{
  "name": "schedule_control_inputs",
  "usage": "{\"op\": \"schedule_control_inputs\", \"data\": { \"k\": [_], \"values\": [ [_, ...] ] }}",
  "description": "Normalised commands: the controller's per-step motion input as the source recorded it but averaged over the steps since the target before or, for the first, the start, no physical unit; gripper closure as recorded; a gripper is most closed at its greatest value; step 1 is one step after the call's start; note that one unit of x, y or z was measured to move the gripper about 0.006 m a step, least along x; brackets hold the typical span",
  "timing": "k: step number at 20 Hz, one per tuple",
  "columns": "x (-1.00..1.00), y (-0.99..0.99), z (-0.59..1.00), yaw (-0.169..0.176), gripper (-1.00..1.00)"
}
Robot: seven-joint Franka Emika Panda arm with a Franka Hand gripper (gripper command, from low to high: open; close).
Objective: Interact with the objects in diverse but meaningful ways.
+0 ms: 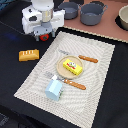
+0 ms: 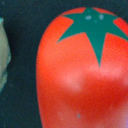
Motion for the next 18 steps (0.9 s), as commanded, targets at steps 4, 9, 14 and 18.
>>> {"op": "schedule_control_inputs", "data": {
  "k": [4,9,14,18],
  "values": [
    [-0.17,0.02,0.00,-0.001,1.00],
    [0.04,0.15,0.55,-0.049,1.00],
    [0.37,0.52,1.00,-0.099,1.00],
    [0.40,0.60,1.00,-0.084,1.00]
  ]
}}
